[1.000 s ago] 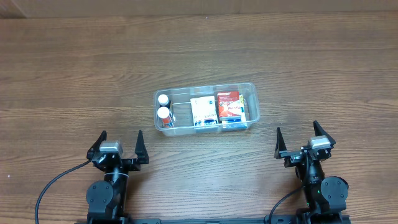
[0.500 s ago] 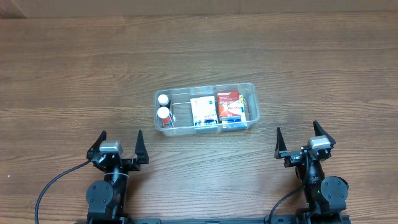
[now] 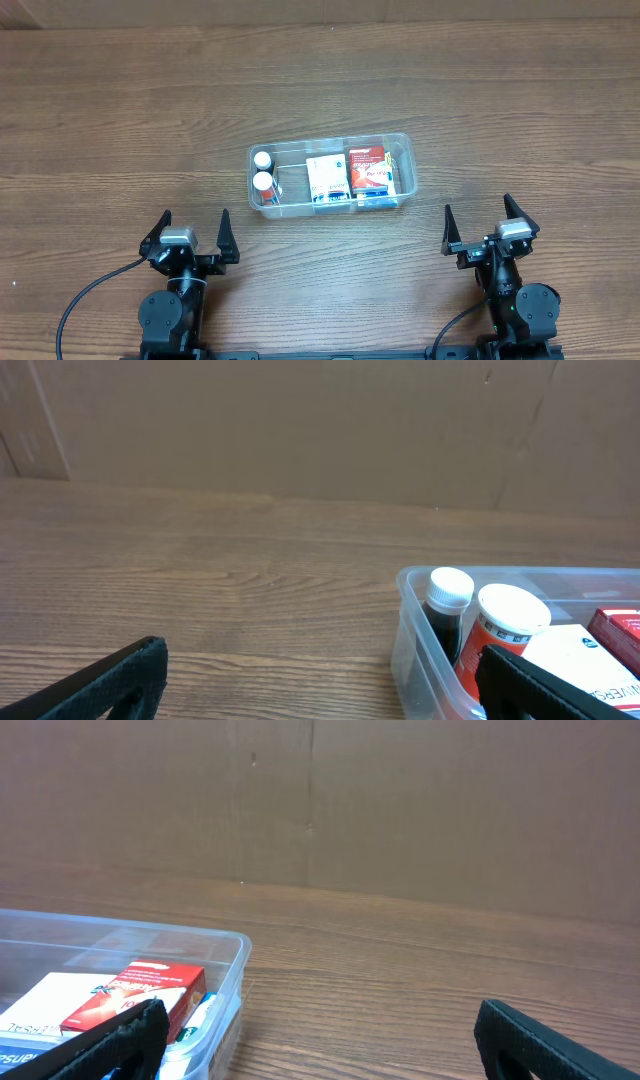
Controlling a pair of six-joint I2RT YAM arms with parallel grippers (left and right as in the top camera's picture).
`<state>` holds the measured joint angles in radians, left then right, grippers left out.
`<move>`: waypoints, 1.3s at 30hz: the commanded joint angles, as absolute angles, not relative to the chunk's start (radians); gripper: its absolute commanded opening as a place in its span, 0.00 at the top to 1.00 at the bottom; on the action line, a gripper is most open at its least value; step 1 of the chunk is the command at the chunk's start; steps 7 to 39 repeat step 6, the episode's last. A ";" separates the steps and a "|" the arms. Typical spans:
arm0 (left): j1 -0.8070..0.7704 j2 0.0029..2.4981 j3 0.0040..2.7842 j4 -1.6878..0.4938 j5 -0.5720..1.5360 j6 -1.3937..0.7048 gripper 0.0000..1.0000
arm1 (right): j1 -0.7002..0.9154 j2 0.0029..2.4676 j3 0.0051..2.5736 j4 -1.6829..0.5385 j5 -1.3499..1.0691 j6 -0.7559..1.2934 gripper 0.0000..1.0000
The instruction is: Pack container
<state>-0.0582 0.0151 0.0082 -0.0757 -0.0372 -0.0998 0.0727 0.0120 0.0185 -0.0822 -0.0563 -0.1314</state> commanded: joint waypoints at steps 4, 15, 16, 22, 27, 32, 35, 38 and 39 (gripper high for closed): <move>-0.052 0.004 0.006 -0.074 -0.032 -0.082 0.00 | 0.078 0.007 0.008 -0.078 -0.062 -0.131 0.00; -0.052 0.004 0.006 -0.074 -0.032 -0.082 0.00 | 0.078 0.007 0.008 -0.078 -0.062 -0.132 0.00; -0.052 0.004 0.006 -0.074 -0.032 -0.082 0.00 | 0.078 0.007 0.008 -0.078 -0.062 -0.132 0.00; -0.052 0.004 0.006 -0.074 -0.032 -0.082 0.00 | 0.078 0.007 0.008 -0.078 -0.062 -0.132 0.00; -0.052 0.004 0.006 -0.074 -0.032 -0.082 0.00 | 0.078 0.007 0.008 -0.078 -0.062 -0.132 0.00; -0.052 0.004 0.006 -0.074 -0.032 -0.082 0.00 | 0.078 0.007 0.008 -0.078 -0.062 -0.132 0.00; -0.052 0.004 0.006 -0.074 -0.032 -0.082 0.00 | 0.078 0.007 0.008 -0.078 -0.062 -0.132 0.00; -0.052 0.004 0.006 -0.074 -0.032 -0.082 0.00 | 0.078 0.007 0.008 -0.078 -0.062 -0.132 0.00; -0.052 0.004 0.006 -0.074 -0.032 -0.082 0.00 | 0.078 0.007 0.008 -0.078 -0.062 -0.132 0.00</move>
